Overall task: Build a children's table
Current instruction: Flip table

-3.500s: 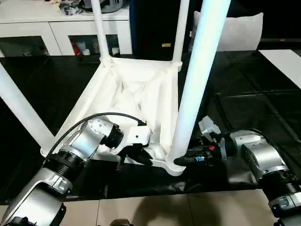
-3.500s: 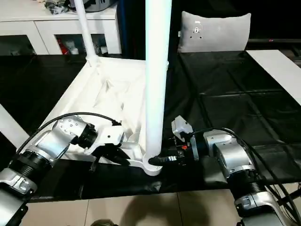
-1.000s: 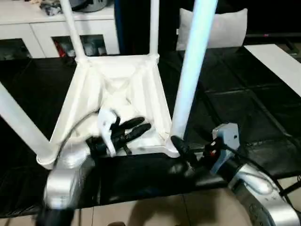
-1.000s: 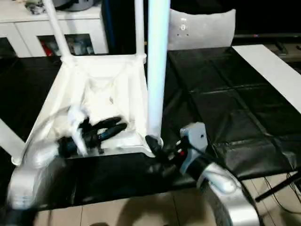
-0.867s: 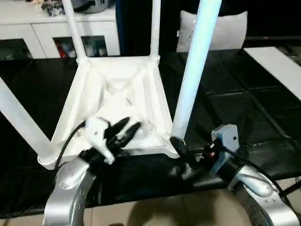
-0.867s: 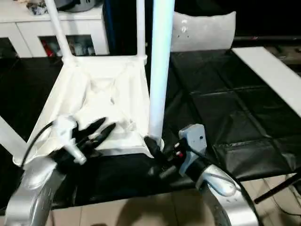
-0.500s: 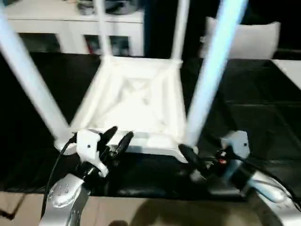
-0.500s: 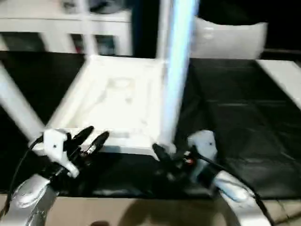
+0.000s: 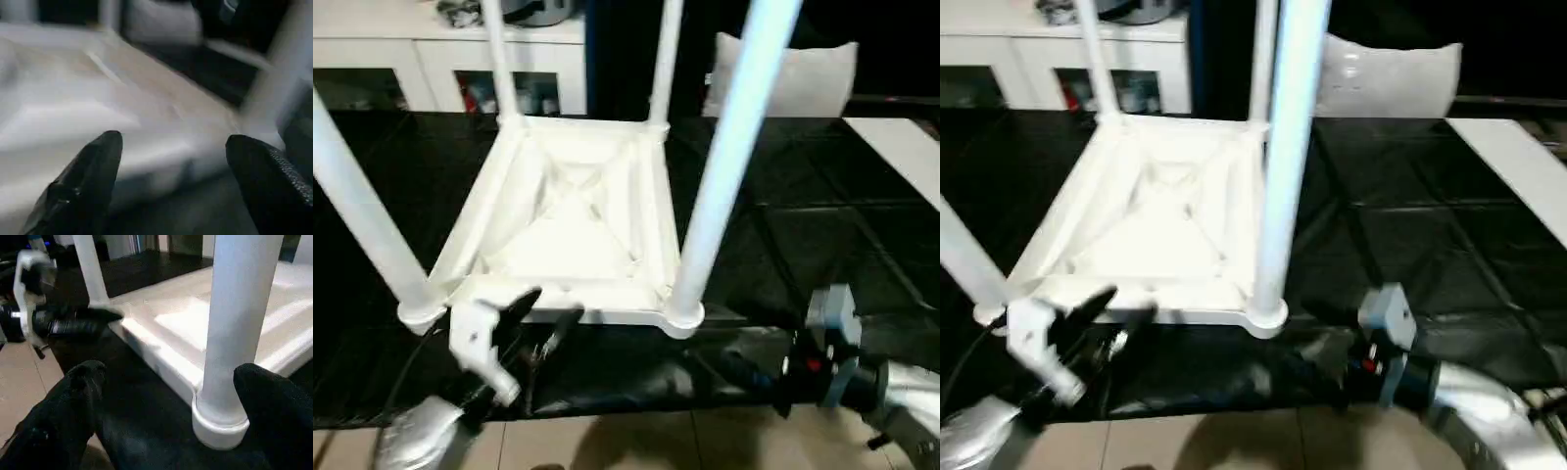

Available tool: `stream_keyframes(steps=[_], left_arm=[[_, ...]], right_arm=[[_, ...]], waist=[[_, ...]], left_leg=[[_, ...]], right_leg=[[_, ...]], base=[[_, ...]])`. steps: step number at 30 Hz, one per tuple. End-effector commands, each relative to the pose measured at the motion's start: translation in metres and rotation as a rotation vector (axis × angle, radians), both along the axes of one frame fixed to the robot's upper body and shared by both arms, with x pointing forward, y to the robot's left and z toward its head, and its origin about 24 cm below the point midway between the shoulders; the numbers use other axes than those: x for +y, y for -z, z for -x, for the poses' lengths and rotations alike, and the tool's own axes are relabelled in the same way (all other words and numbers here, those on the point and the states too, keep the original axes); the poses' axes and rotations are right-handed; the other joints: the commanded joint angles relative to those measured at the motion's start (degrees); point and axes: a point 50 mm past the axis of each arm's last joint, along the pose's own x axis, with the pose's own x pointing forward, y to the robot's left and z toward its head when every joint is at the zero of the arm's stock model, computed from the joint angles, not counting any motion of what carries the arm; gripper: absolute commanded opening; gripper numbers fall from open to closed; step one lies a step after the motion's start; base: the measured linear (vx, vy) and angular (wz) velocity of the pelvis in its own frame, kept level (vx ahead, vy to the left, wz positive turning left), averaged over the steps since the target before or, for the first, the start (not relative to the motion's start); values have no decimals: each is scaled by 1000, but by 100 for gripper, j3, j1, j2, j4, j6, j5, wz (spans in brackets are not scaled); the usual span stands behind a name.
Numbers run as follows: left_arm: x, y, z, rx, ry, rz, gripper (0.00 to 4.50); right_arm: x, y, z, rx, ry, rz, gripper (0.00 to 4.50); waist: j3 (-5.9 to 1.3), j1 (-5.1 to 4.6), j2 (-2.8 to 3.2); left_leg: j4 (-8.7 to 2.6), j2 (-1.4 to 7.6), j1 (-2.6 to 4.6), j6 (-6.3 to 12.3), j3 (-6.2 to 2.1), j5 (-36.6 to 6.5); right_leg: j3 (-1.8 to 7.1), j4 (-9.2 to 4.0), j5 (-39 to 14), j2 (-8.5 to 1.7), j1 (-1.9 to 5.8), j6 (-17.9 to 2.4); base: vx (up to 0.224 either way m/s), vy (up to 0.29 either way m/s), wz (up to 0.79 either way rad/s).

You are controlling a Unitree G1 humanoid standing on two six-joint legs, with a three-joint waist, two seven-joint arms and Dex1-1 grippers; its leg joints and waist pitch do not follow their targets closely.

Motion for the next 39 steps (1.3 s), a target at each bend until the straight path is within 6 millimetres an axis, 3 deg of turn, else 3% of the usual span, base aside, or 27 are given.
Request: stream_keyframes(steps=[1,4,7,10,12,15,19,24,27,31,35,37,39], left_arm=[[14,5,2,5,11,-1,423],[49,23,3,45,-9,-37,444],[66,32,4,64,-36,-48,444],[72,36,5,75,-32,-50,444],[73,38,6,75,-27,-50,444],[78,42,4,60,-60,-70,444],[87,48,-2,21,-157,-74,444],[96,51,-9,1,-223,-97,444],[98,45,-21,-23,-257,-124,444],[103,35,-36,-60,-325,-147,444],[106,39,-31,-48,-288,-85,444],[95,33,-21,-45,-161,-87,444],[92,30,-19,-47,-129,-81,444]], right_arm=[[6,-2,-4,-10,-21,-23,450],[22,1,-14,-16,-41,-77,450],[30,2,-21,-20,-36,-115,450],[36,3,-32,-41,11,-121,450],[36,4,-35,-51,33,-112,450],[30,7,-46,-82,159,-69,450],[17,8,-58,-118,306,-39,450],[4,8,-69,-149,452,-7,450],[10,10,-68,-150,410,2,450],[20,14,-64,-148,341,9,450],[29,12,-56,-136,256,-31,450],[29,14,-50,-107,180,-20,450],[29,15,-48,-92,156,-17,450]], waist=[[-92,3,0],[-115,-14,14],[-143,-6,42],[-175,13,35],[-160,11,32],[-129,14,22],[-105,27,22],[-116,26,-21],[-144,46,-32],[-148,80,-4],[-163,100,-10],[-173,88,-45],[-144,70,-32]], left_leg=[[-516,320,-28,282,-145,-1573],[-528,301,-30,259,-151,-1533],[-551,368,-21,239,-167,-1441],[-572,433,-35,215,-161,-1249],[-579,422,-35,174,-137,-1263],[-585,408,-35,155,-117,-1315],[-594,397,11,47,-120,-1612],[-610,397,-4,81,-111,-1433],[-596,394,2,177,-84,-1207],[-593,420,-3,226,-82,-1037],[-596,440,10,203,-83,-1003],[-597,465,-8,232,-85,-919],[-589,464,4,270,-49,-916]], right_leg=[[408,-731,-2971,-587,129,-39],[407,-710,-2824,-580,133,-67],[439,-636,-2308,-590,137,-224],[482,-503,-1508,-622,153,-606],[490,-500,-1444,-628,161,-698],[502,-513,-1600,-638,154,-691],[504,-601,-2366,-660,141,-454],[529,-564,-2170,-650,151,-442],[535,-528,-1923,-639,163,-499],[532,-494,-1601,-641,171,-621],[542,-444,-1172,-638,185,-770],[557,-384,-943,-664,212,-862],[571,-401,-893,-631,168,-931]], base=[[0,0,0],[0,0,0],[0,0,0],[0,0,0],[0,0,0],[0,0,0],[0,0,0],[0,0,0],[0,0,0],[0,0,0],[0,0,0],[0,0,0],[0,0,0]])
